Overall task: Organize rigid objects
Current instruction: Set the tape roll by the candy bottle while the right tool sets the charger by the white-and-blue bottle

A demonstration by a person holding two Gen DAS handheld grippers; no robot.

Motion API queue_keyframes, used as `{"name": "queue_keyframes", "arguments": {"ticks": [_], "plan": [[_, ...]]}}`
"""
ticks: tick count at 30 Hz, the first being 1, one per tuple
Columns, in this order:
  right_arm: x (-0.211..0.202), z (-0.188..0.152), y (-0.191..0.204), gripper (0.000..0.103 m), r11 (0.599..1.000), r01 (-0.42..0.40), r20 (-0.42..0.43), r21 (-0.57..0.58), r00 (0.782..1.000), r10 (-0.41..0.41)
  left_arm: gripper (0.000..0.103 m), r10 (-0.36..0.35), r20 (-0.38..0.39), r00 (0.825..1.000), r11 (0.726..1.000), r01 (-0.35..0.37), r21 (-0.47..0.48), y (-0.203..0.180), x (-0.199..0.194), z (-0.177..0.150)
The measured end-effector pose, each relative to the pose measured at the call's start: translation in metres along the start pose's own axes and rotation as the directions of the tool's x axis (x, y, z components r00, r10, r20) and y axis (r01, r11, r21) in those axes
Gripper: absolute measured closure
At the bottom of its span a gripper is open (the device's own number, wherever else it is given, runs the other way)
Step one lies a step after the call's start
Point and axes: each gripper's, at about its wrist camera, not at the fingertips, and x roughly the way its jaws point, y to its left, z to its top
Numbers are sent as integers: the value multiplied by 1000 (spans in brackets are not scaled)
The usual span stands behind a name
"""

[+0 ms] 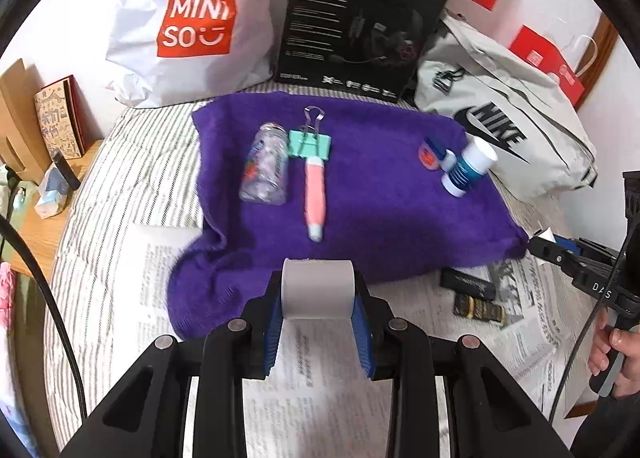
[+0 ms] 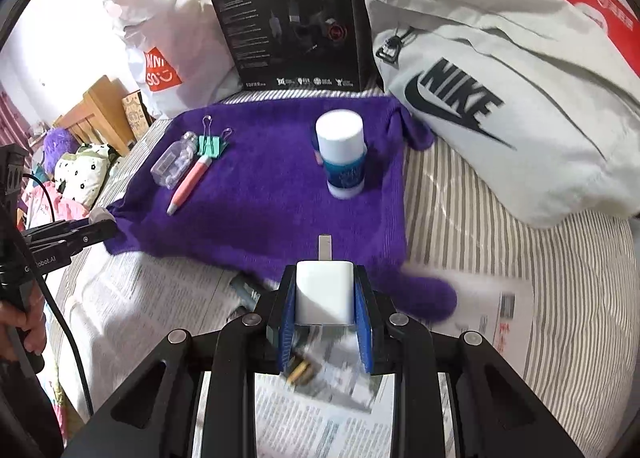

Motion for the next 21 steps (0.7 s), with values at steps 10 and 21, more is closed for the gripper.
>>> {"name": "queue_keyframes", "arguments": {"ticks": [10,21], "plan": [[43,28,-3,76,1000,16,-49,-16,999,-17,74,24,-40,999,1000,-24,-8,13,37,31],[71,32,-4,76,999,15,-87,-32,996,-18,74,64,-87,994,998,-62,21,15,65,39]]}}
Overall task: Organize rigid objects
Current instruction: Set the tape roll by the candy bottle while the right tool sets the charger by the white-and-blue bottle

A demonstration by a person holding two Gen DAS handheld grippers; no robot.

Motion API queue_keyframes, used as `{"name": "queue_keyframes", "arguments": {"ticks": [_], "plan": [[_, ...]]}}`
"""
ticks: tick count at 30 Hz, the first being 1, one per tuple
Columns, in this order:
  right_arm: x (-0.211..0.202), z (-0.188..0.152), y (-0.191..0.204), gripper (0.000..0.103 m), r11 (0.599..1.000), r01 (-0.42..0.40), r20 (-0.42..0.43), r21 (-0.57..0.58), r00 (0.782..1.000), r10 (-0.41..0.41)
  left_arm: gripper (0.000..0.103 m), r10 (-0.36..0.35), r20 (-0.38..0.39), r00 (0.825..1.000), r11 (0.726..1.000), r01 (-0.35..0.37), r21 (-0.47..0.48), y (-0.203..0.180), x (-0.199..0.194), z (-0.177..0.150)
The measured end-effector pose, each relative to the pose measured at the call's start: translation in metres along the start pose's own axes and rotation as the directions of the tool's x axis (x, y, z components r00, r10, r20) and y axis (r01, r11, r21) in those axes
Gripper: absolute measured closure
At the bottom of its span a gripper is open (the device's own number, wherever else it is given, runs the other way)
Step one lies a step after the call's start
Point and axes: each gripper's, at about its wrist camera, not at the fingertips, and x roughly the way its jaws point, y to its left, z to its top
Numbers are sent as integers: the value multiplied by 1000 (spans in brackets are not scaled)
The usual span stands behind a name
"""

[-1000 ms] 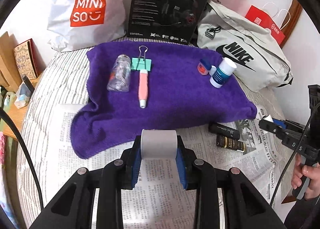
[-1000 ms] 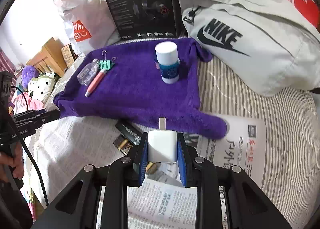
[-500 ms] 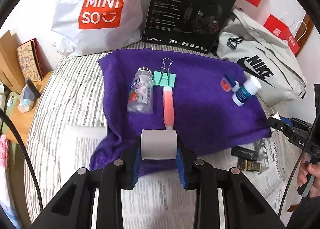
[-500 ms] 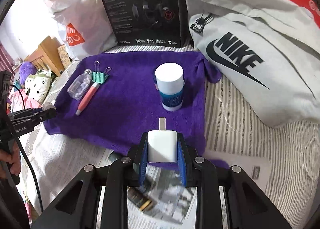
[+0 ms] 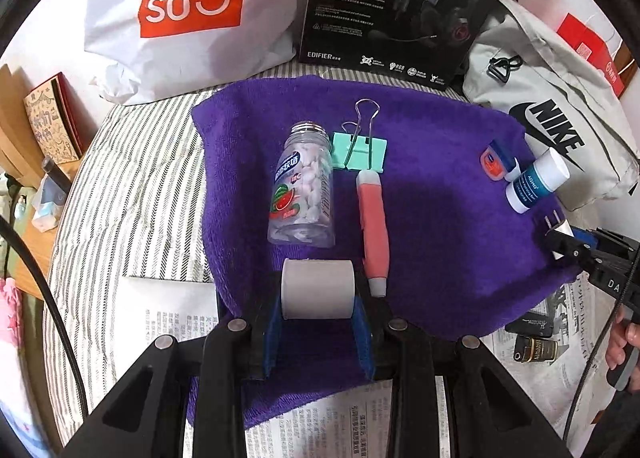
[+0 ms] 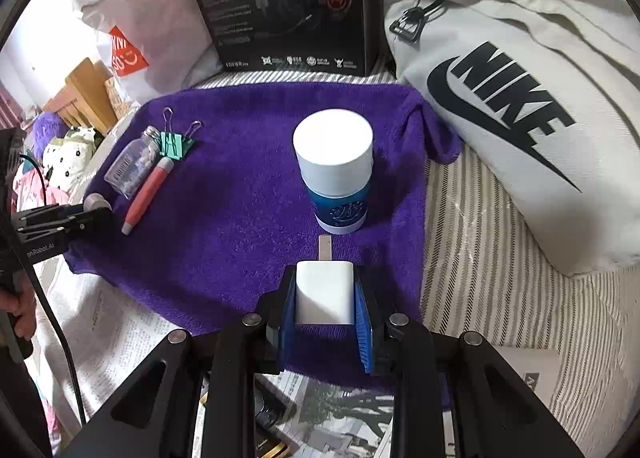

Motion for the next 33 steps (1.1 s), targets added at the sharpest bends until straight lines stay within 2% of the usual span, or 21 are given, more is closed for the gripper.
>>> {"name": "queue_keyframes", "arguments": {"ticks": [19,33], "plan": [[17,4,8,76,999,30,-15,-40,999,-31,73,53,-36,998,997,-51,54,0,18,8],[19,2,12,76,995,54,1,-89,999,-55,72,92,-29,995,992,-89,95,-4,22,8]]}}
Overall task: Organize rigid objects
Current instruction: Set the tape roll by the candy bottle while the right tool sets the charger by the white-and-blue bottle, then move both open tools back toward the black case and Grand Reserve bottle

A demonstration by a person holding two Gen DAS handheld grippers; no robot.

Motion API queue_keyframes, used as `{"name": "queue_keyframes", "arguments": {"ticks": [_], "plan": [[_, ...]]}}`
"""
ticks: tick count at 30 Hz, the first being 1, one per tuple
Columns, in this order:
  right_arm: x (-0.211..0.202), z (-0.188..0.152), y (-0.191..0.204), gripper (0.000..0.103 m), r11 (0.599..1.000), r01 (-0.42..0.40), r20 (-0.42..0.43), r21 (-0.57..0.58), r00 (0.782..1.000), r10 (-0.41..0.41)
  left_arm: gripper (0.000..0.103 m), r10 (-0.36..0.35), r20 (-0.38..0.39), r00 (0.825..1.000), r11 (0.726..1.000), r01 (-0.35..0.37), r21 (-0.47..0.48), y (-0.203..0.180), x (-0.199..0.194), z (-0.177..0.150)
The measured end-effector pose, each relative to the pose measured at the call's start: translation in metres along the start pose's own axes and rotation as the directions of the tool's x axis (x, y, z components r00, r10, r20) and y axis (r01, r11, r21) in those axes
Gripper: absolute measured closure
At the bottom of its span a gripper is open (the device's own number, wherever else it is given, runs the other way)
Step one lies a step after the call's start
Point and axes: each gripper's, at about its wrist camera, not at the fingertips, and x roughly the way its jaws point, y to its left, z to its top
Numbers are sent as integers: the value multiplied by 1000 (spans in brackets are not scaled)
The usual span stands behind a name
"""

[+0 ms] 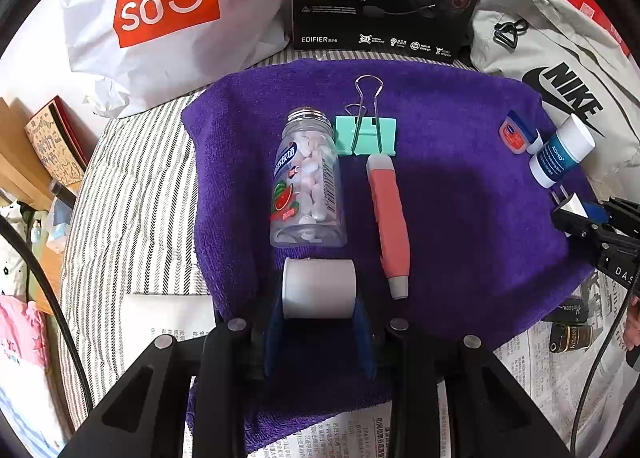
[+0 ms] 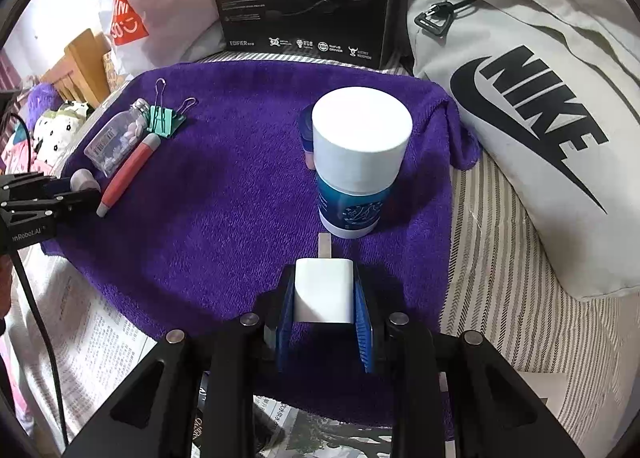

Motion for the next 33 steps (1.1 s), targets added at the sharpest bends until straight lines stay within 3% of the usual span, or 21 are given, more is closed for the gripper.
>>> {"name": "queue_keyframes", "arguments": {"ticks": [6,8,12,13,20,23,33], "plan": [[0,0,0,73,1000,-11,-10,-24,1000,10,72,7,-4,1000,1000,-7,8,-1,0,-1],[-2,-1,2,64,999,-32,-30,-35,999,31,70,5,-14,1000,1000,-5,16,-2,-1,-1],[-6,-1,3,58,999,-33,-57,-21,998,32,57,-26,-38,999,999,28,43,-6,-1,-5],[-8,-1,2,53,999,-34,-62,-15,998,33,55,-29,-38,999,999,30,40,-6,-2,-5],[-39,-10,-5,44,998,-62,-40,23,997,62,50,-43,-61,997,999,42,-14,-2,-10,-9],[-60,-20,-12,37,997,-57,-9,55,998,58,42,-39,-51,998,999,38,-19,-2,-22,-15],[-95,-76,-16,24,992,-46,17,117,999,44,36,63,59,996,998,-64,10,-17,-78,-41]]}}
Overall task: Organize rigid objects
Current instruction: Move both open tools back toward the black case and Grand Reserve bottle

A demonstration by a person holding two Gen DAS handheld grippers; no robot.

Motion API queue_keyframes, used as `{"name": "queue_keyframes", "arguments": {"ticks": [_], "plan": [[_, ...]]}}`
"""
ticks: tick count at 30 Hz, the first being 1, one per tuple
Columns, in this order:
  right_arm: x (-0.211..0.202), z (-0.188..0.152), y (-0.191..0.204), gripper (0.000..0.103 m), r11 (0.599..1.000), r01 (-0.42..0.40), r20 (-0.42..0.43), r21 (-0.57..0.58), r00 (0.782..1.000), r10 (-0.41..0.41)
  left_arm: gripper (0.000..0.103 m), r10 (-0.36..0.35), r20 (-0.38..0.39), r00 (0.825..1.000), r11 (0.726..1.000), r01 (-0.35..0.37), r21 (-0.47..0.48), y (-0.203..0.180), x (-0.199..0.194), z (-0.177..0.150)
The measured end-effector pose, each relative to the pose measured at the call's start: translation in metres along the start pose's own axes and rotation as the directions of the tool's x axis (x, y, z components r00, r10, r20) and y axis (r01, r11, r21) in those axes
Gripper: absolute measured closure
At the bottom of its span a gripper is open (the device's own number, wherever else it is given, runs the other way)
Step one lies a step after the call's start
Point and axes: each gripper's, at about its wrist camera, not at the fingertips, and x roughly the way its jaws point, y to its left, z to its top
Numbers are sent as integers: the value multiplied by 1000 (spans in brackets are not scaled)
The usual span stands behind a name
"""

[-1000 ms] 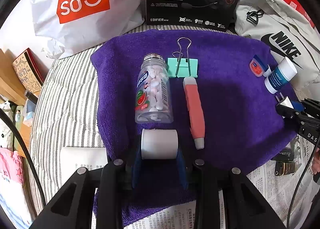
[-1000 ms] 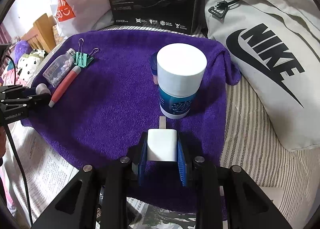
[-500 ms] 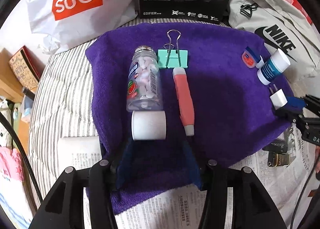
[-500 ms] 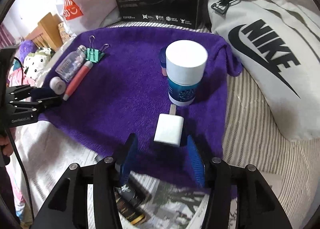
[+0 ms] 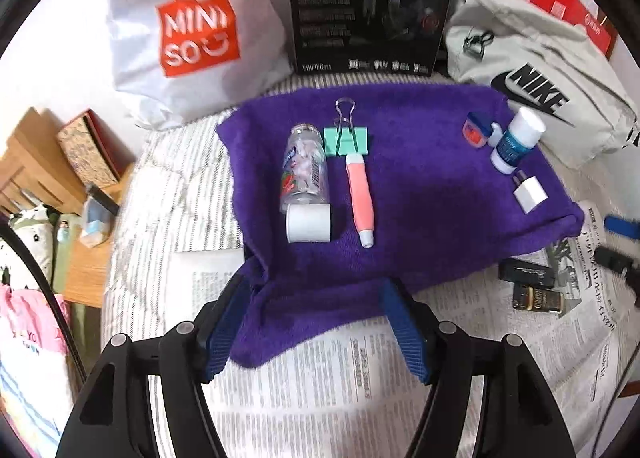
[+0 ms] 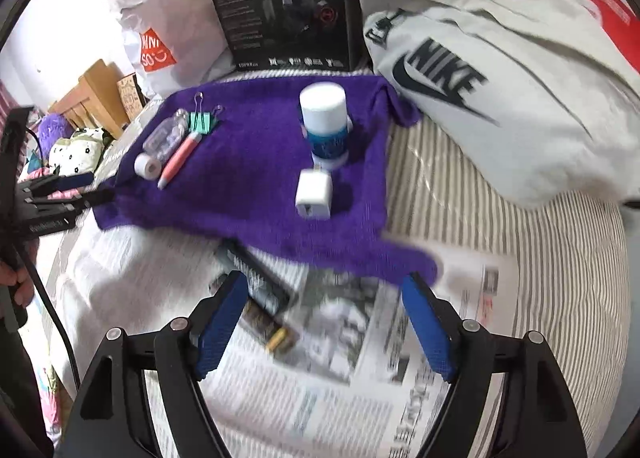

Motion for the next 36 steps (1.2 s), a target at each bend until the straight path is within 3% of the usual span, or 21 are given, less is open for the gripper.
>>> {"name": "queue_keyframes", "arguments": {"ticks": [10,19,22,26,36], "plan": [[8,-47,14,24,1000,-14,-11,-26,1000,14,36,-34,18,999,999,34,32,-19,-31,-29],[24,-39,26,25,992,9,41,-128,999,-4,36,-63,-23,998,997,64,34,-27,-30,-54],[32,-36,37,31,980,8,54,-198,999,3,36,-65,-31,997,997,66,36,-27,-28,-57],[51,-39,51,34,965,13,3,-260,1000,-13,36,-73,-35,997,997,74,27,-24,-26,-56],[53,-41,54,25,973,6,28,-231,1000,0,36,-110,-62,992,994,110,-4,-21,-12,-65]]}}
